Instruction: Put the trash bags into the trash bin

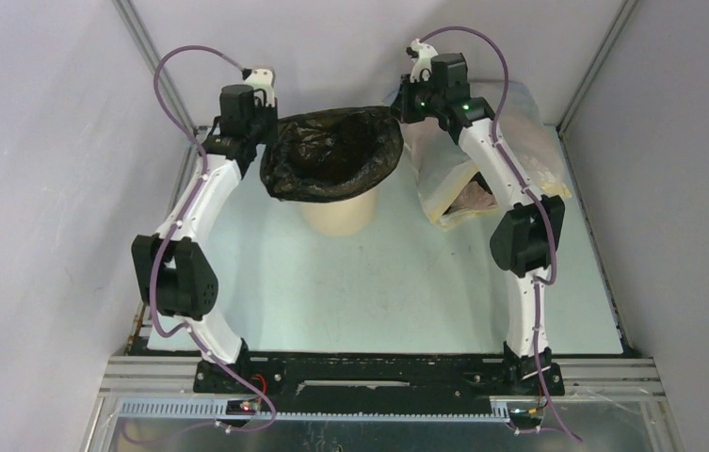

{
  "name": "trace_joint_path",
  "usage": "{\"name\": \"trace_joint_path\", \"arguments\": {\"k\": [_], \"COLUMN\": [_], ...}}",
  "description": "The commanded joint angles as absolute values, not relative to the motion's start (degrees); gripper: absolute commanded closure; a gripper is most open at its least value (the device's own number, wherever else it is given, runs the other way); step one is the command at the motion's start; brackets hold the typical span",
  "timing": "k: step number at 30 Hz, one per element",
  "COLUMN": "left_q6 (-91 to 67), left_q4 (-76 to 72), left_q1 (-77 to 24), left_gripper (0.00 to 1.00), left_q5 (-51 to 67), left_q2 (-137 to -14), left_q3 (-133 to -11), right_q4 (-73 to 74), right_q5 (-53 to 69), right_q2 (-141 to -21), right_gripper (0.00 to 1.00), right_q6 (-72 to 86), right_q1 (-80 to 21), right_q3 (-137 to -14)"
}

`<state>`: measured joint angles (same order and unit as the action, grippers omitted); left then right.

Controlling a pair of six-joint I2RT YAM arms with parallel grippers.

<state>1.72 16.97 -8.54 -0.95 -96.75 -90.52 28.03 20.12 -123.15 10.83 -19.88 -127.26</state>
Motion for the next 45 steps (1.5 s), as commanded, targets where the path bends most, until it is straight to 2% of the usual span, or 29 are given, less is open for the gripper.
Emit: {"name": "trace_joint_path", "arguments": {"k": [1, 22, 37, 45], "left_q6": [0.64, -2.70, -6.77, -13.07], "left_q4": [13.51, 17.90, 17.86, 10.69], "left_q1": [-7.70, -6.16, -5.64, -4.67], "left_gripper": [0.97, 0.84, 0.88, 0.88], "left_q5": [1.85, 6.33, 10.39, 23.78], "left_q2": [-98.86, -110.98, -110.12, -108.16], "left_q3": [-95.26, -103.28, -97.54, -91.76], "right_q4": [24.32, 23.33, 21.19, 17.30], "right_q5": [22.58, 25.62, 24.38, 23.71], "right_q2": [-124.80, -131.44, -126.37, -119.43], "right_gripper": [1.00, 1.00, 1.00, 1.00], "right_q6": [12.60, 12.07, 12.52, 12.98], "right_q1": [-19.19, -19.50, -21.56, -22.74], "right_q3": [-131.35, -132.14, -120.49, -110.81]}}
